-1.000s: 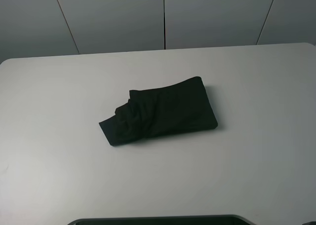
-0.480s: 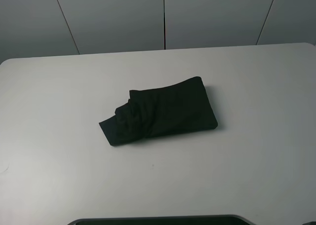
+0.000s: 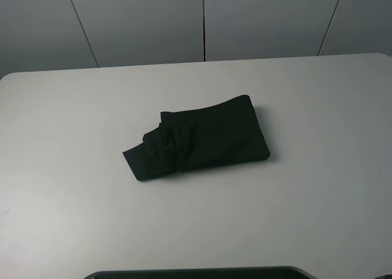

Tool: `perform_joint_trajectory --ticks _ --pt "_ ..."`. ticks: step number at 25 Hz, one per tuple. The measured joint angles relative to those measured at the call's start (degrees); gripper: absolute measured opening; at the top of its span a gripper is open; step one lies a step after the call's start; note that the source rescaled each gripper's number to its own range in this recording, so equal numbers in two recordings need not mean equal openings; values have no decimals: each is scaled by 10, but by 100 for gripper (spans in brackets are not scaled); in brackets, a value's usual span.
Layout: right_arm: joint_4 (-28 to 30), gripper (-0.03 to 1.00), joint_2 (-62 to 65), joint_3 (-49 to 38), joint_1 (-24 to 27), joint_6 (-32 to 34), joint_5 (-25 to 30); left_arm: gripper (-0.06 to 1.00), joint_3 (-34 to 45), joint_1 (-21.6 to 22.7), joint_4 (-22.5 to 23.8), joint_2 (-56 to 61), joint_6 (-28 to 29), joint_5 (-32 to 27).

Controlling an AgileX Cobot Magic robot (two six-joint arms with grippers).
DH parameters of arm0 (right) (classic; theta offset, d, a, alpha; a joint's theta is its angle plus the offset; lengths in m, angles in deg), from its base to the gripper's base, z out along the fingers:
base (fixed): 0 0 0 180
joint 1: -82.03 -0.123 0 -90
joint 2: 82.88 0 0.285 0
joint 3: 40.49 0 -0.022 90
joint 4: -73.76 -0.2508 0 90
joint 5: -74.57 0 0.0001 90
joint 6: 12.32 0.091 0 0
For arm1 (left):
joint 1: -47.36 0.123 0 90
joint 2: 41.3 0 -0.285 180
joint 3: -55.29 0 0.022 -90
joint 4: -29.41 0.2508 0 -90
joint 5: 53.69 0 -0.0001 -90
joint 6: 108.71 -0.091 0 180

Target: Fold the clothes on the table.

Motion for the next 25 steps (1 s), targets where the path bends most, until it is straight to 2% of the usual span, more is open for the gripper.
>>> perform_joint_trajectory --ticks 7,12,14,25 --pt "0 100 0 0 0 0 0 77 0 0 -17 0 -10 0" --pt "0 100 0 0 0 0 0 77 2 0 -99 0 -114 7" --pt "0 100 0 0 0 0 0 77 4 0 -118 0 -141 8" --pt "0 100 0 0 0 0 0 77 5 0 -128 0 -155 8"
